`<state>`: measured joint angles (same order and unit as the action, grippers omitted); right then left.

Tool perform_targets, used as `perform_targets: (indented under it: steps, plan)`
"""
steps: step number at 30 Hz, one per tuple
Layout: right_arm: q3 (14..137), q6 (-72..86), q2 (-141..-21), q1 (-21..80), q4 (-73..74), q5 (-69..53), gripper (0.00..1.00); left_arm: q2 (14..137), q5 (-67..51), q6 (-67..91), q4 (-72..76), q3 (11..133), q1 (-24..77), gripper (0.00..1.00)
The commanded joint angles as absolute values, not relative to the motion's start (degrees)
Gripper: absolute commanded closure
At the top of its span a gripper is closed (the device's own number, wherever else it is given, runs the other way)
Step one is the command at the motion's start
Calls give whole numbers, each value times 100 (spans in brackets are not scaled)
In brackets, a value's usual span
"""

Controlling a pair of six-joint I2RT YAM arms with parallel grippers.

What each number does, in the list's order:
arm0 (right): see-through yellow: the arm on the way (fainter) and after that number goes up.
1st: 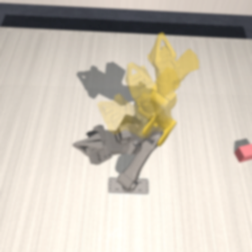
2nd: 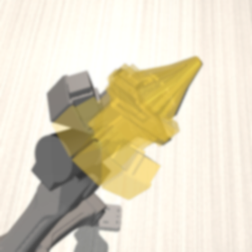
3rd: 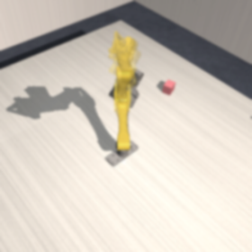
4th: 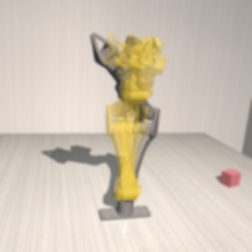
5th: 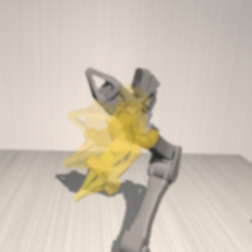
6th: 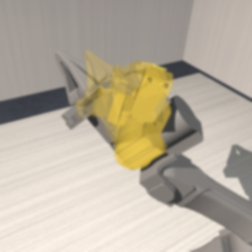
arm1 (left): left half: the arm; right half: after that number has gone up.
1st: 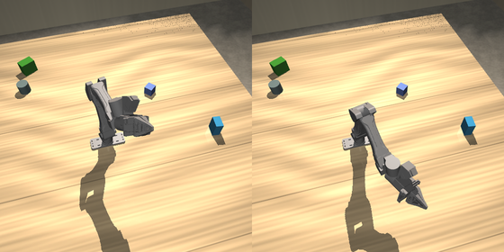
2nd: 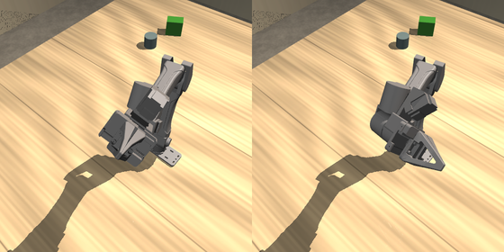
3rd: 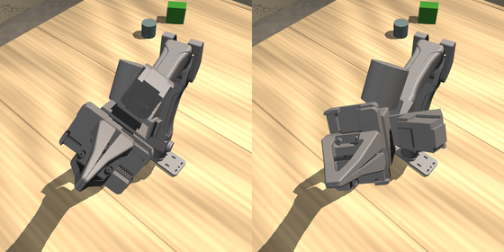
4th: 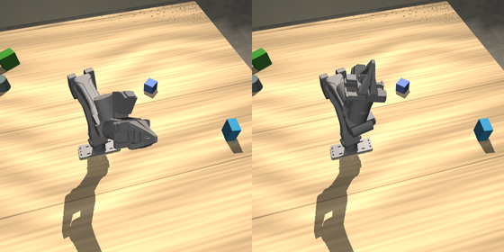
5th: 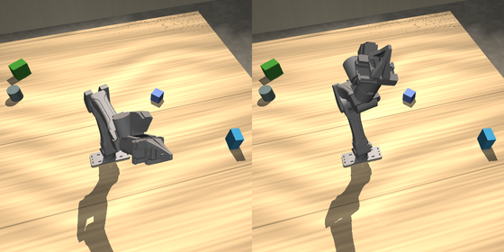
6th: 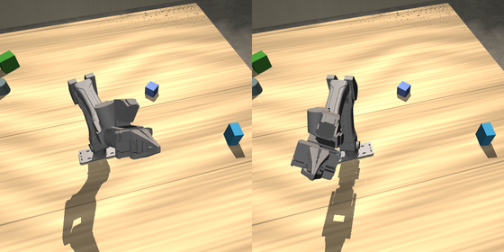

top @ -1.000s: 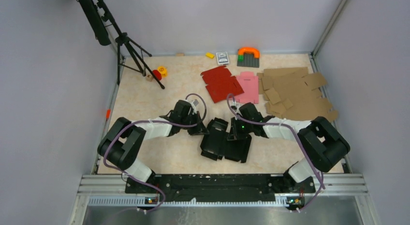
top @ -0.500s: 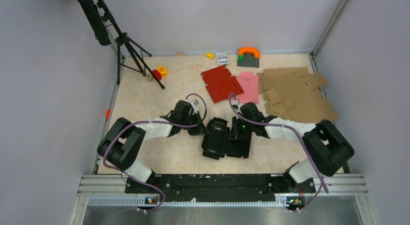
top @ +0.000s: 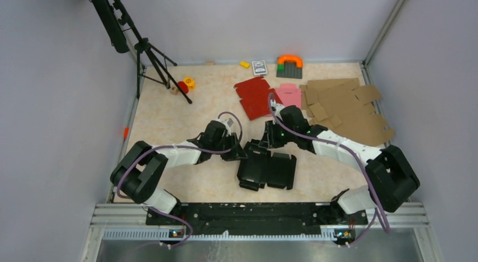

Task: Fold the paper box
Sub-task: Fold the paper box at the center of the board.

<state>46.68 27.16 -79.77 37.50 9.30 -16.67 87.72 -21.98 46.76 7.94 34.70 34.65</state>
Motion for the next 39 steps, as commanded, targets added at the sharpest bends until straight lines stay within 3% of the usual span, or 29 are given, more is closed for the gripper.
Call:
perform_targets:
  steps: [1,3,5,9,12,16,29,39]
  plan:
    - [4988,2816,-8216,3832,617,-1702,70,8500,-2166,4510,865,3589,3464,70]
    - [5085,2852,-8343,3832,516,-1670,65,8573,-2241,4463,807,3653,3465,73]
    - [5229,2860,-8533,3832,477,-1657,65,8638,-2337,4445,834,3648,3468,76]
    - [5513,2994,-9031,3832,367,-1957,85,8738,-2442,4442,846,3603,3465,78]
    - [5582,3095,-9241,3832,291,-1940,100,8754,-2479,4471,939,3545,3471,86]
    - [5668,3094,-9434,3830,315,-1922,100,8765,-2505,4468,986,3538,3465,100]
    - [6185,2939,-9916,3832,698,-1277,100,8776,-2559,4429,990,3534,3476,100]
    - [6266,2844,-10169,3832,552,-1766,100,8805,-2531,4445,1020,3548,3485,100]
